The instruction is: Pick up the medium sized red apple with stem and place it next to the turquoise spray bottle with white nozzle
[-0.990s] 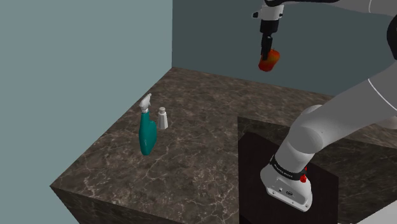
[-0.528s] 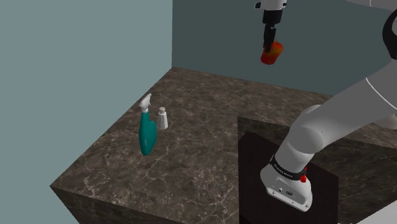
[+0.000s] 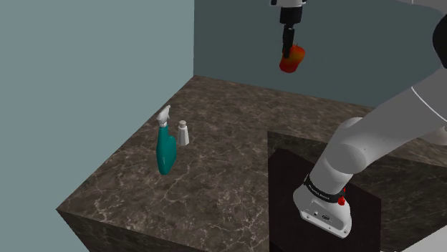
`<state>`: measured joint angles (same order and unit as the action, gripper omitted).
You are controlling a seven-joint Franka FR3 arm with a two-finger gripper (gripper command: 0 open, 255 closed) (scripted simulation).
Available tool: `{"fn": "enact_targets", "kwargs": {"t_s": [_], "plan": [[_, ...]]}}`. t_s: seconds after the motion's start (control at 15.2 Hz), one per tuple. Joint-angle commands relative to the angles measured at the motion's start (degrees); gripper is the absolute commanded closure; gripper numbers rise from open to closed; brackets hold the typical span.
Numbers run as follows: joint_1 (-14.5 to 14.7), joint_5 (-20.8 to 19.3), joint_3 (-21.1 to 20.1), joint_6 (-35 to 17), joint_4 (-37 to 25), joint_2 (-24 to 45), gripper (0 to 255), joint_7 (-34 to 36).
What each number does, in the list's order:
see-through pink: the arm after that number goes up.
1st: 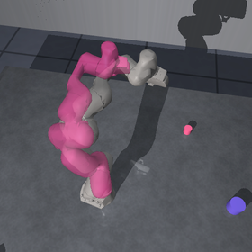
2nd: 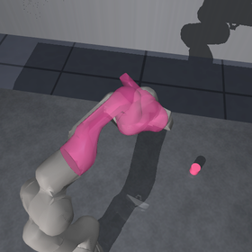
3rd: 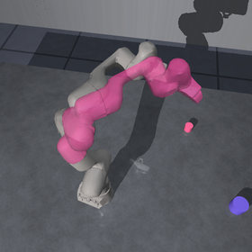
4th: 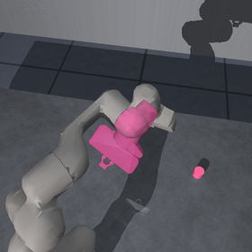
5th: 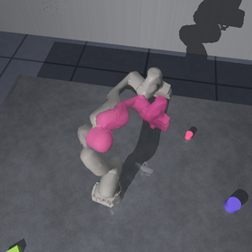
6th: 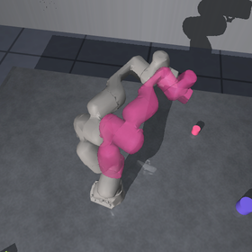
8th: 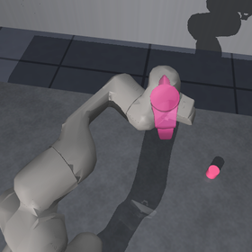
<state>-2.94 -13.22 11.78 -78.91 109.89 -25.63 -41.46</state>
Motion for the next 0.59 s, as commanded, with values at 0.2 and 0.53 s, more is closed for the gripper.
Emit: {"fn": "enact_targets", "kwargs": {"t_s": [0.2, 0.53], "plan": [[2.2, 3.1, -5.1, 0.8, -0.6, 1.1, 255, 7.1], [4.5, 6.0, -9.8, 1.4, -3.3, 4.2, 255, 13.9]]}}
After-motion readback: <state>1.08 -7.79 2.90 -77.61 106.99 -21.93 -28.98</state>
